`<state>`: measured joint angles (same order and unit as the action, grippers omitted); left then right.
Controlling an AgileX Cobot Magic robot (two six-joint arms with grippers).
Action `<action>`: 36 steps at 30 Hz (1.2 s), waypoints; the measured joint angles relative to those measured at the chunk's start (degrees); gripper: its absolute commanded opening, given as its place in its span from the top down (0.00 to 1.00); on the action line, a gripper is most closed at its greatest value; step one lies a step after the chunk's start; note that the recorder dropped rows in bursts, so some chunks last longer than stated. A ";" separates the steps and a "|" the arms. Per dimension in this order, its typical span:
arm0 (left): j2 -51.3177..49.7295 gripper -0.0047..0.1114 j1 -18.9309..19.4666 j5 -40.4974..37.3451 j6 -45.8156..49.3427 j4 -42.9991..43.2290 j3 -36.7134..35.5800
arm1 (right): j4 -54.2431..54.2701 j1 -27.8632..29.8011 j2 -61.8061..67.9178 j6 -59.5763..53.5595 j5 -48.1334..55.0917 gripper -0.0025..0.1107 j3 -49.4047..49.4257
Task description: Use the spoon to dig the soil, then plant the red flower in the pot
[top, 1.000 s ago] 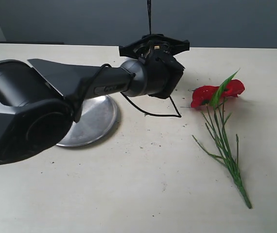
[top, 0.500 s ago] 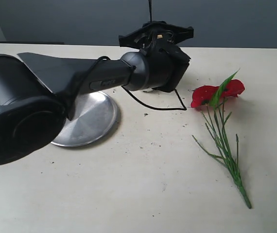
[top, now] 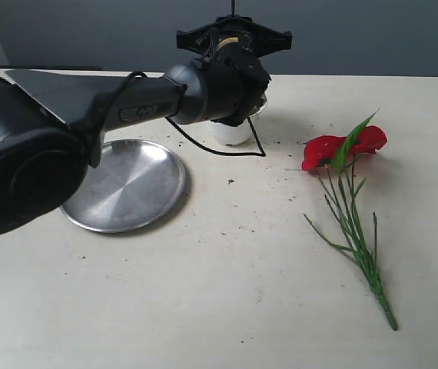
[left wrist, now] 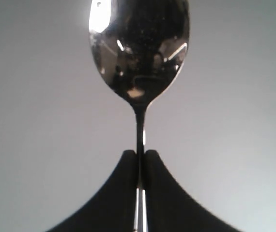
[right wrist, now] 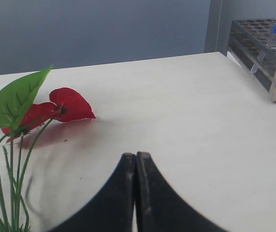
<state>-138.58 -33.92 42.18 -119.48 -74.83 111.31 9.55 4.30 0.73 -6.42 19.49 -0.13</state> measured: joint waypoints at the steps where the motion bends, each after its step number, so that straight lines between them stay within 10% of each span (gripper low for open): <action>1: 0.00 0.96 0.30 -1.36 0.00 0.00 0.00 | 0.00 0.00 0.00 0.00 0.00 0.98 0.00; 36: -1.53 0.96 1.74 -5.30 0.00 -3.50 0.00 | 0.00 0.00 0.00 0.00 0.00 0.98 0.00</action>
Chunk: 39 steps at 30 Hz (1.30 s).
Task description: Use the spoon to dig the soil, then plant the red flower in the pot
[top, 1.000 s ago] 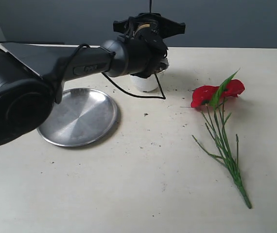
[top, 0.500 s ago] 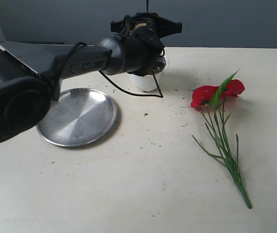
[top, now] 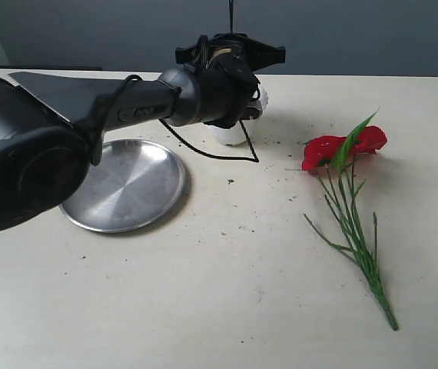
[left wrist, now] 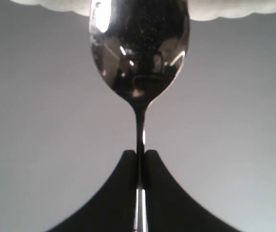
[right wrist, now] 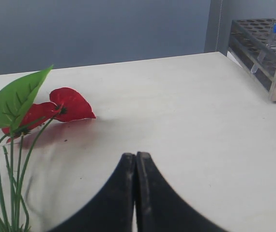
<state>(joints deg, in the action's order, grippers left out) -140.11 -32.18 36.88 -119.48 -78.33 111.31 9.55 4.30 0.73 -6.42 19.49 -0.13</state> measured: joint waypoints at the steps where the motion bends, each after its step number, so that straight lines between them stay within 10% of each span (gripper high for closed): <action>1: 0.00 0.96 0.00 0.00 0.00 -0.02 0.00 | 0.00 0.00 0.00 0.00 0.00 0.98 0.00; 39: -1.73 0.96 -5.86 11.65 0.12 -8.93 -0.45 | 0.00 0.00 0.00 0.00 0.00 0.98 0.00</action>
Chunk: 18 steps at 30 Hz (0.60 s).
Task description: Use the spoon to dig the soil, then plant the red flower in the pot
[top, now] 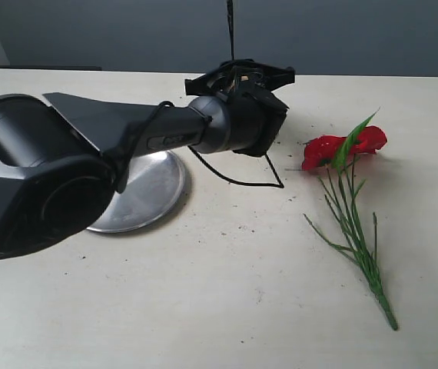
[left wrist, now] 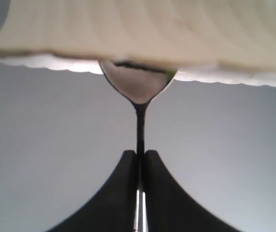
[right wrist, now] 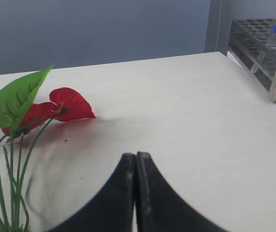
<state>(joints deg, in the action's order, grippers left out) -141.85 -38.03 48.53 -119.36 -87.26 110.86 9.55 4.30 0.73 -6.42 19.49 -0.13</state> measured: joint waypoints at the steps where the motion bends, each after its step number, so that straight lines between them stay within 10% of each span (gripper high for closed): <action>1: 0.00 0.96 -0.13 0.22 0.00 0.00 0.00 | 0.00 0.00 0.00 0.00 0.00 0.98 0.00; 18: 1.40 0.96 -2.80 2.88 0.09 -0.51 -0.03 | 0.00 0.00 0.00 0.00 0.00 0.98 0.00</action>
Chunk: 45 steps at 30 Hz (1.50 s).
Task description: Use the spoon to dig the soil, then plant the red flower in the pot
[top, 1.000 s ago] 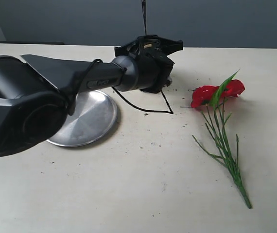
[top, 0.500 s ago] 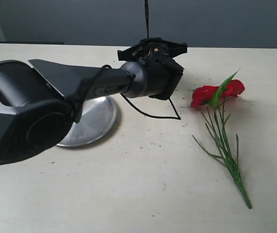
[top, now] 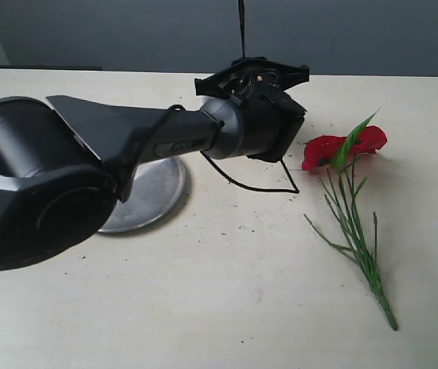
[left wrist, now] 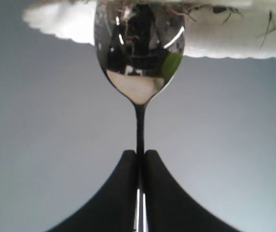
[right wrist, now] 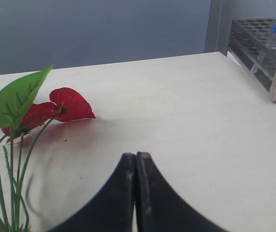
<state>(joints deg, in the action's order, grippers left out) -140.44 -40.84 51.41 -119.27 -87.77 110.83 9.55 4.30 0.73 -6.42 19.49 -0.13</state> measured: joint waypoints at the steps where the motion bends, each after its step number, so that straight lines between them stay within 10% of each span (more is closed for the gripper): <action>1: 0.38 0.96 -0.02 0.24 0.00 0.00 0.00 | 0.00 0.00 0.00 0.00 0.00 0.98 0.00; 26: 1.58 0.96 6.58 -12.02 -0.23 12.96 0.00 | 0.00 0.00 0.00 0.00 0.00 0.98 0.00; 45: -0.32 0.96 7.25 -15.09 -0.23 6.00 0.00 | 0.00 0.00 0.00 0.00 0.00 0.98 0.00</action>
<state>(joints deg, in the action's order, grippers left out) -140.77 -33.58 36.31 -119.50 -81.77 110.83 9.55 4.30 0.73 -6.42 19.49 -0.13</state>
